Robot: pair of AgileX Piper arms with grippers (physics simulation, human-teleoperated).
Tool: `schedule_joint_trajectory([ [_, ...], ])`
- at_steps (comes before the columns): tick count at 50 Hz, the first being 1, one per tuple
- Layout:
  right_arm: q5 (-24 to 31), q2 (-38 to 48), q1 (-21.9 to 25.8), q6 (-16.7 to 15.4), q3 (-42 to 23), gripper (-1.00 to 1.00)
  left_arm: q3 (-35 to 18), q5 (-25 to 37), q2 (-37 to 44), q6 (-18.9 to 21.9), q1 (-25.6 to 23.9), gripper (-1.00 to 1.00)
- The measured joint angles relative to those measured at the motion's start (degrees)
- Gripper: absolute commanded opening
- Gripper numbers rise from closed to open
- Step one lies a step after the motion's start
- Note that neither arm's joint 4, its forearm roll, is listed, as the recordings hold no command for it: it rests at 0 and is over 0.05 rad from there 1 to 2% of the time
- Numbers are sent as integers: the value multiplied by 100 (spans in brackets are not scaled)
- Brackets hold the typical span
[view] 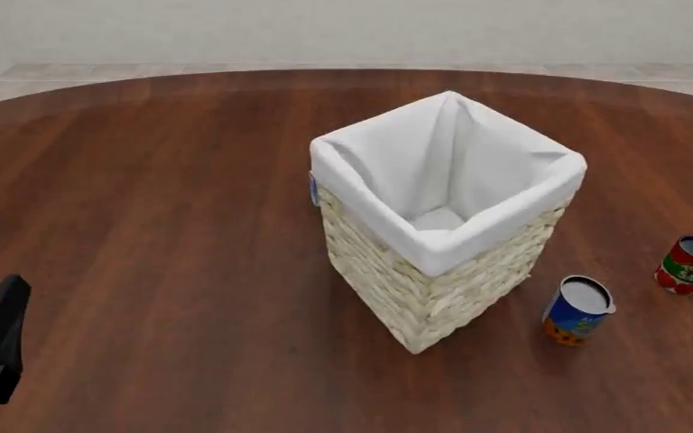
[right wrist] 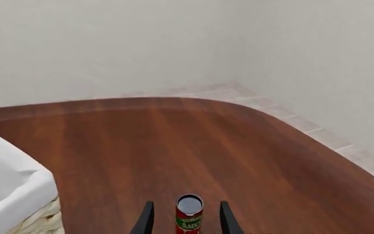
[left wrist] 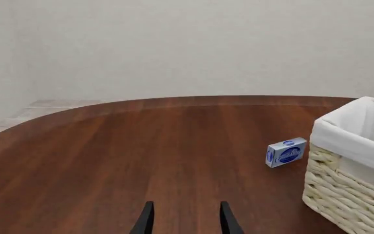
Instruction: Pick up the tomato sauce, and put it in the basket.
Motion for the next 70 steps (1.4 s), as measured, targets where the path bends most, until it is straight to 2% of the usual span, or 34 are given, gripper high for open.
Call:
schedule_joint_trajectory([
  [43,-1892,2574,-232,-125,-269,100,0,0,0,0,0,100],
  [70,-2942,4196,-223,-66,-483,100,0,0,0,0,0,100],
])
